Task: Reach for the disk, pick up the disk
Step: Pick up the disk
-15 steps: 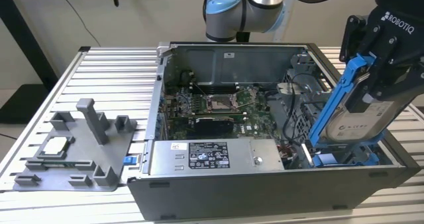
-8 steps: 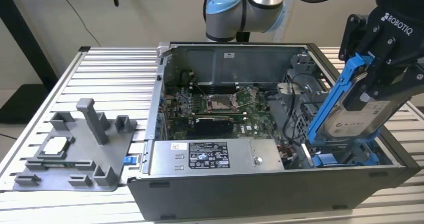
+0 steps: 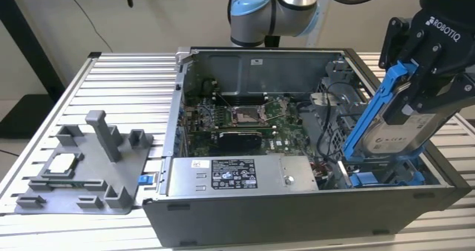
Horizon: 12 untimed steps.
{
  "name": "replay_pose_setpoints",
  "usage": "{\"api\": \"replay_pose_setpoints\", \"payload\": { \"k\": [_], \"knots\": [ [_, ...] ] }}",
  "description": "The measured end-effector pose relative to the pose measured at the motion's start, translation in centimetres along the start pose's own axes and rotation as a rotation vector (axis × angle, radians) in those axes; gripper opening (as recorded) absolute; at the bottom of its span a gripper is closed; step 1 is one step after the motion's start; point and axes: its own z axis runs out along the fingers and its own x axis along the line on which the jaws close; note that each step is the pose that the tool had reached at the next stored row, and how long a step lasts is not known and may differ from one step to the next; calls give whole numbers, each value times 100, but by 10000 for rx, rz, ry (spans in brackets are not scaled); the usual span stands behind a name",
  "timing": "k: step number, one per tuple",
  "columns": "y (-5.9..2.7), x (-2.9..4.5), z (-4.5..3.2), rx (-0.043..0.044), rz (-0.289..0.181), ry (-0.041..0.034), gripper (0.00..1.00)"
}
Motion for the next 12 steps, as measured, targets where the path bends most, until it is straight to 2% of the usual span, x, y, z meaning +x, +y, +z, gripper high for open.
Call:
{"api": "replay_pose_setpoints", "payload": {
  "k": [12],
  "knots": [
    [0, 1, 14, 0, 0, -10, 0]
  ]
}}
